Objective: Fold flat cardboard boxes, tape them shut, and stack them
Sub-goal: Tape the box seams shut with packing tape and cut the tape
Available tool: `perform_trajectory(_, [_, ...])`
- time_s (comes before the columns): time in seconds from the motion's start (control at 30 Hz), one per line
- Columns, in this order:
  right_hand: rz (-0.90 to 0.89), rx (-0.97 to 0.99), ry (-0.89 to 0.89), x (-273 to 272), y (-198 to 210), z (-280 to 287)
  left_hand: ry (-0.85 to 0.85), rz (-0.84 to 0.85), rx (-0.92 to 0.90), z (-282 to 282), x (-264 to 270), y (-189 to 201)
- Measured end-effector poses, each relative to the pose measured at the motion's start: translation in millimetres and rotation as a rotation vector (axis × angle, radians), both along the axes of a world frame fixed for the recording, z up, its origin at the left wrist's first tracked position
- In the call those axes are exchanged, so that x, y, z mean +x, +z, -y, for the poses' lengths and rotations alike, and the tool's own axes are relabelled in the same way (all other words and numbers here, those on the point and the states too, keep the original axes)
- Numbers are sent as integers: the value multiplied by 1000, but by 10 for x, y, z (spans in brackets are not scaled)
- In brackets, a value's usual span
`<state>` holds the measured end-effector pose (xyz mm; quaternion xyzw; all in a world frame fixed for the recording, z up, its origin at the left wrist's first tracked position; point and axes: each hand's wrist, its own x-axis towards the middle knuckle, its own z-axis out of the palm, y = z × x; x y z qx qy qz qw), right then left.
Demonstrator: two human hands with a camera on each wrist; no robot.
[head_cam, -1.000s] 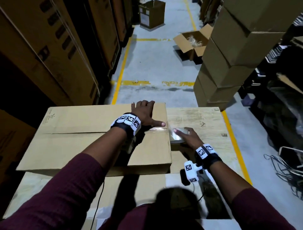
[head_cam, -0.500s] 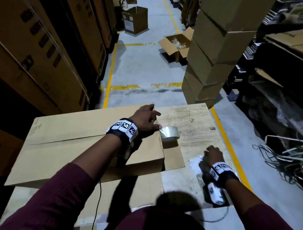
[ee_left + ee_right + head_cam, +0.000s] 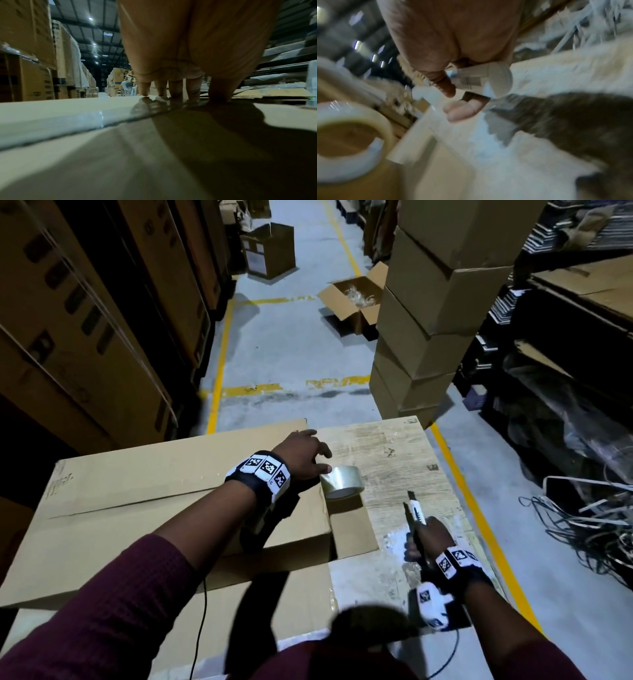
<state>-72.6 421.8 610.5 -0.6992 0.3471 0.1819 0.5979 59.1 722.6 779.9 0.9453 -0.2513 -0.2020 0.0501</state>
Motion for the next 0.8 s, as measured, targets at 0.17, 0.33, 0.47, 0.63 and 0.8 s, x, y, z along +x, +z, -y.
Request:
perform_trajectory(0.17, [125,457,-215,328,458,-480,-76,-20,260,268,159,6])
perform_trajectory(0.33, [116,476,-126,597,594,-938,-70,-5,355,374,265,-34])
perform_trajectory(0.47, [124,393,-283,808,534,-1094,-79,-26,339,307,302,-85])
perform_trajectory(0.63, [168,529,-441,892,673,-975,-74,-20,259,310,335,-125])
perform_trajectory(0.8, [325,718,-488,836,956,-757,-54,-170,51,364,431,-10])
